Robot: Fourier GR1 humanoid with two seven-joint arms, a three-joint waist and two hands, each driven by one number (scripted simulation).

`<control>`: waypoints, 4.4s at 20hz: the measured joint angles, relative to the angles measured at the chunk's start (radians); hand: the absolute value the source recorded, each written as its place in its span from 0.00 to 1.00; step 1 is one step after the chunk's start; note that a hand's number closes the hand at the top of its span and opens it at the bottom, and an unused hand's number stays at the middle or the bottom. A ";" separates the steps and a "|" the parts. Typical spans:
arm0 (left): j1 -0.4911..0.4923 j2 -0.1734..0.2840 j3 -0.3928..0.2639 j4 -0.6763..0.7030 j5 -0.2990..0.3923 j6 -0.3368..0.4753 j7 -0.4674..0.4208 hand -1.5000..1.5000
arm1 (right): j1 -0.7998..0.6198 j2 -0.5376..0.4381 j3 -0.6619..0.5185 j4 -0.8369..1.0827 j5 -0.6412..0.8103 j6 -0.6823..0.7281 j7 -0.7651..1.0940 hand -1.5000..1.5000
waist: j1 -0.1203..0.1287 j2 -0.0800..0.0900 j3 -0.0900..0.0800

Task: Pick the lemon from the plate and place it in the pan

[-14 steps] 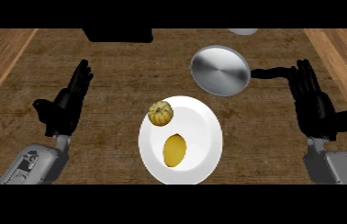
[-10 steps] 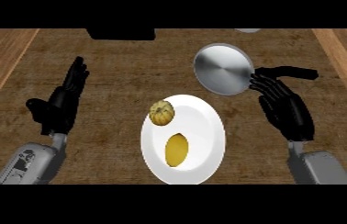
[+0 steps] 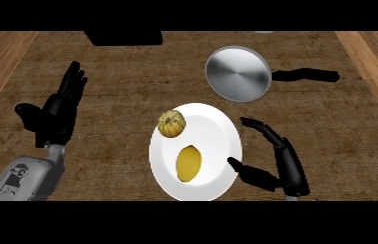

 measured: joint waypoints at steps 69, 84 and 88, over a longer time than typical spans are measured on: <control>0.023 -0.160 0.193 -0.031 -0.189 -0.174 0.051 0.50 | -0.337 0.264 0.227 -0.133 0.619 0.736 1.150 0.00 | 0.026 0.012 0.003; 0.021 -0.198 0.223 -0.053 -0.236 -0.205 0.082 0.50 | -0.397 0.286 0.247 0.054 0.621 0.748 1.150 0.00 | 0.027 0.012 0.003; 0.017 -0.200 0.239 -0.042 -0.241 -0.225 0.073 0.50 | -0.418 0.287 0.260 0.112 0.614 0.742 1.152 0.00 | 0.027 0.012 0.003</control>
